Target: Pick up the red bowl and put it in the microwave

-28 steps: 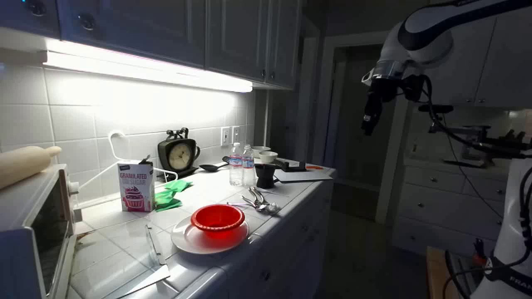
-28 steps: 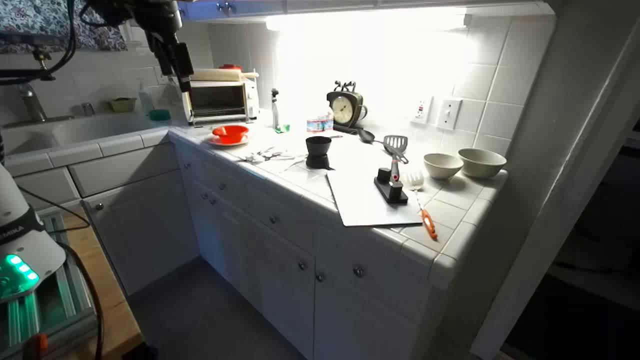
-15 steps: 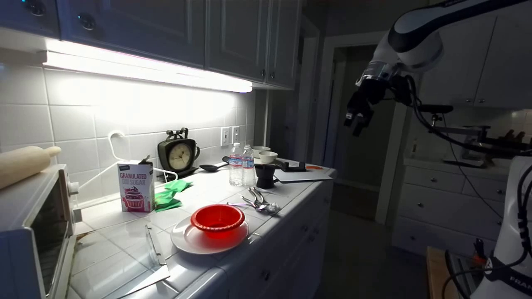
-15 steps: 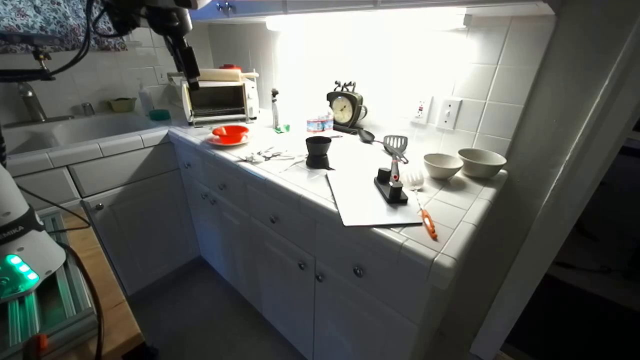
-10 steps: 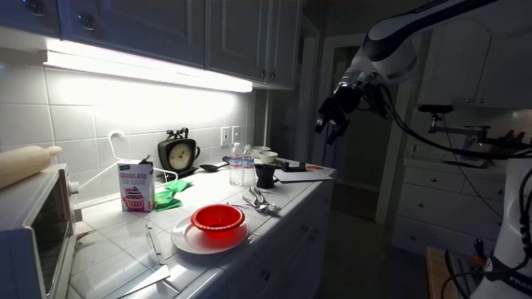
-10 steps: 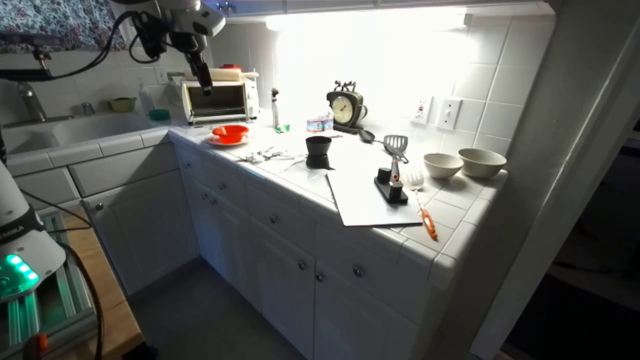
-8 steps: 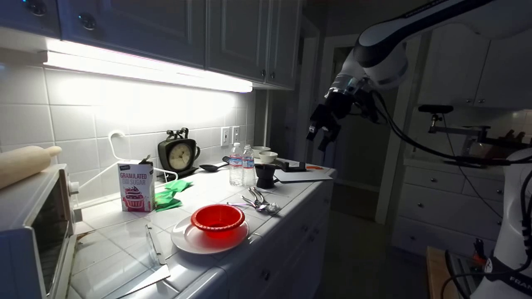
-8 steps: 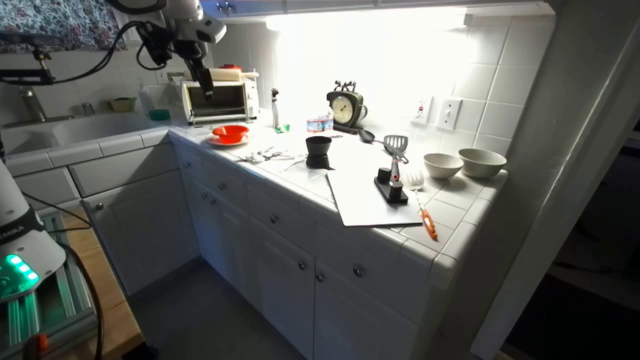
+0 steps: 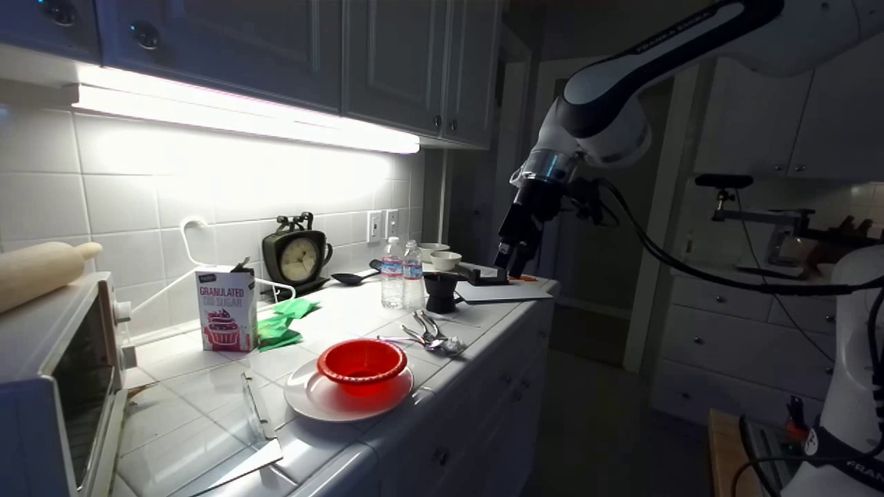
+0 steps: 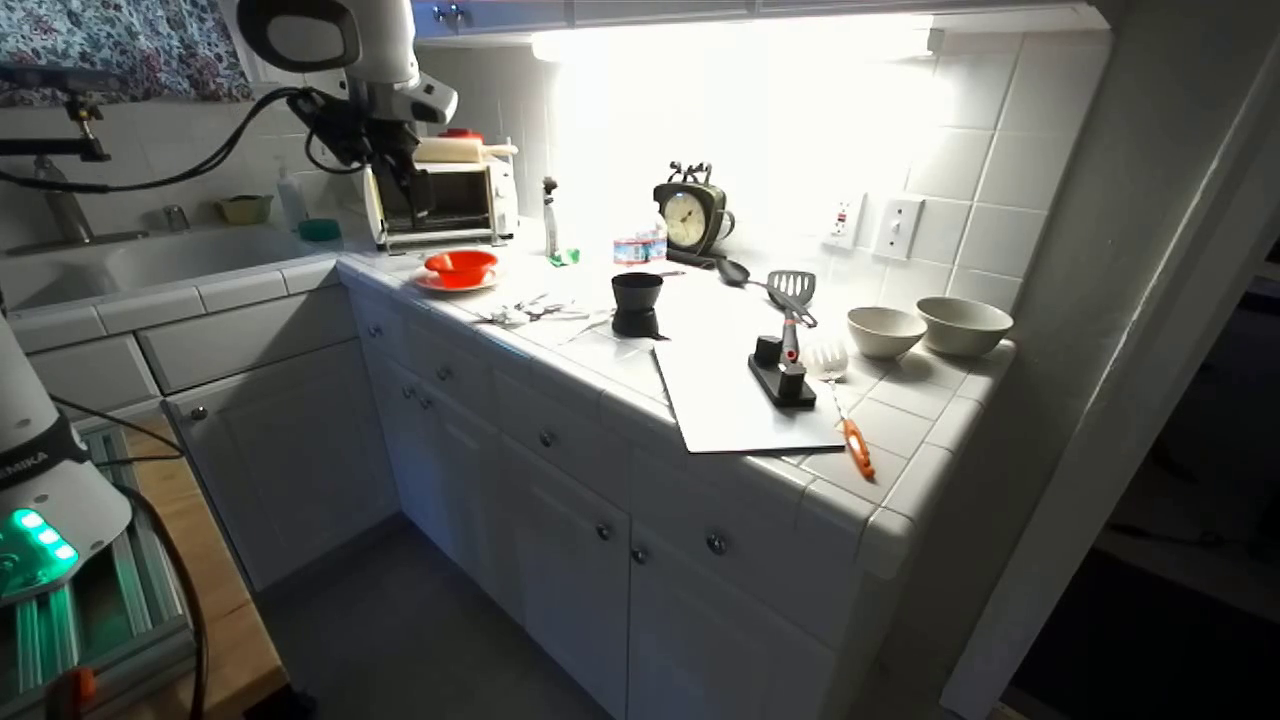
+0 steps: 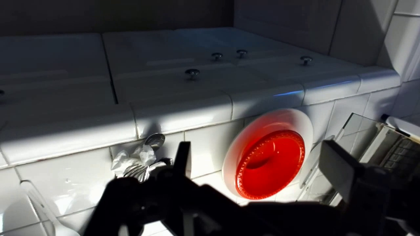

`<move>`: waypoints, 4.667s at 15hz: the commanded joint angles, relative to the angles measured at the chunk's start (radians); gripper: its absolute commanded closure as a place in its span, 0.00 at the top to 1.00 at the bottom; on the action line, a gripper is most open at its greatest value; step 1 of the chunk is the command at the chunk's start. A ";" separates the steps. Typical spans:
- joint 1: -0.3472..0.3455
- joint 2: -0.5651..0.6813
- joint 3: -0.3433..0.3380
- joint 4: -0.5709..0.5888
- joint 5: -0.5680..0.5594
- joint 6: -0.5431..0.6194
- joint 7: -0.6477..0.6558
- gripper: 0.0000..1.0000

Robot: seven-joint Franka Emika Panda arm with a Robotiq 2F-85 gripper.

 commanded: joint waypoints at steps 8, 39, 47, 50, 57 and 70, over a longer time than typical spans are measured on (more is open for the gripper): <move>-0.001 0.119 0.009 0.045 0.159 0.153 -0.048 1.00; -0.079 0.707 0.307 0.425 0.540 0.407 -0.467 0.59; -0.097 0.733 0.371 0.502 0.561 0.345 -0.412 0.01; -0.091 0.693 0.373 0.500 0.569 0.313 -0.378 0.00; -0.085 0.649 0.365 0.537 0.657 0.181 -0.329 0.01; -0.022 0.651 0.344 0.540 0.632 0.204 -0.290 0.05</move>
